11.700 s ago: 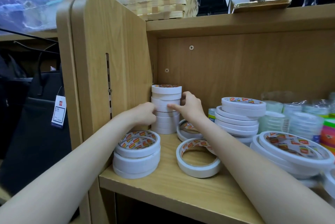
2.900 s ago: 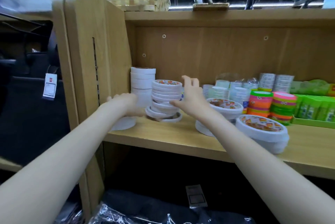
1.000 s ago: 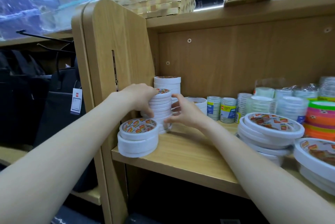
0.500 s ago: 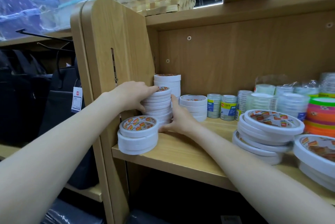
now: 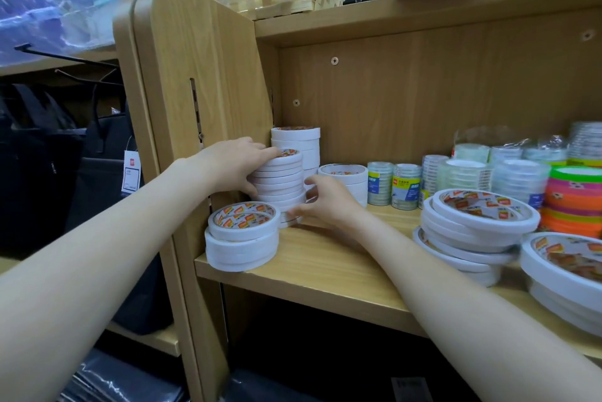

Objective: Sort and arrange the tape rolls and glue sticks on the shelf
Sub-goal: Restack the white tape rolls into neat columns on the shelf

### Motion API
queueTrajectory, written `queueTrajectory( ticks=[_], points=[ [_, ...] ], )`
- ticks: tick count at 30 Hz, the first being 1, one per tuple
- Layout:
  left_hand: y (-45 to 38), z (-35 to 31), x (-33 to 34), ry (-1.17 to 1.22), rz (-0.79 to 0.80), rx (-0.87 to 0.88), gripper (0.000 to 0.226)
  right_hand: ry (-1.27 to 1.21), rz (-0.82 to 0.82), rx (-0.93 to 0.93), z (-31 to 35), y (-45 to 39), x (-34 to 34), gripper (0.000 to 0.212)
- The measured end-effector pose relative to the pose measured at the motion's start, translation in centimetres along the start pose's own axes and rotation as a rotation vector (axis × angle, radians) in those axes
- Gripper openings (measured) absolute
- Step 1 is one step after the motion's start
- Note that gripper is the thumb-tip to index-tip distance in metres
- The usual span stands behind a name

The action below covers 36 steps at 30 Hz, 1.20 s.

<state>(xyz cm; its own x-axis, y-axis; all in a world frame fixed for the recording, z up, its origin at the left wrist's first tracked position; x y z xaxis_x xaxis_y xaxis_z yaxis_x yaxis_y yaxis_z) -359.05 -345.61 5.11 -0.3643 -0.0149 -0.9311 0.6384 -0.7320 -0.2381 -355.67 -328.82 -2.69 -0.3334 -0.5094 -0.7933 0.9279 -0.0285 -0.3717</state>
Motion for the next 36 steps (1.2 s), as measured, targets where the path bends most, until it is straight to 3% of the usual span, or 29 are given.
queueTrajectory(
  ticks=[6, 11, 18, 23, 27, 36],
  points=[
    [0.1, 0.0, -0.1, -0.018, 0.017, 0.001, 0.075, -0.153, 0.047, 0.049, -0.4, 0.1, -0.2, 0.081],
    [0.0, -0.4, -0.5, -0.087, 0.055, -0.036, 0.073, -0.132, -0.063, 0.042, -0.2, 0.1, -0.9, 0.068],
    [-1.1, -0.7, -1.9, 0.119, 0.120, -0.073, 0.037, -0.156, -0.060, 0.038, 0.1, 0.4, -0.4, 0.064],
    [-1.4, -0.6, -1.9, 0.122, 0.135, -0.095, 0.030, -0.323, -0.036, 0.118, 0.4, 0.0, -0.6, 0.065],
    [-1.6, -0.9, -1.9, 0.169, 0.166, -0.108, 0.028, -0.209, -0.118, 0.097, 1.0, 0.1, -0.7, 0.059],
    [-0.2, -0.8, -1.2, 0.381, -0.085, -0.150, 0.043, -0.368, -0.189, 0.077, 1.3, -0.9, -0.9, 0.058]
  ],
)
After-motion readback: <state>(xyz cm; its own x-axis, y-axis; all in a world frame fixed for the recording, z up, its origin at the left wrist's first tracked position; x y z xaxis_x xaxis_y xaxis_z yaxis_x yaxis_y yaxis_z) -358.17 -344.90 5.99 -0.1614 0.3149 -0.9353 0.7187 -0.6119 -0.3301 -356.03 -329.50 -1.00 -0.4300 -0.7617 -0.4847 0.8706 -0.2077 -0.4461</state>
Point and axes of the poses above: each hand's wrist, its own y-axis away from the middle knuckle, its own x-axis out of the palm, z = x × y, the point moved 1 cm from there along -y, towards the middle knuckle, and after that the axes turned 12 degrees about y, right-handed, at the moved point
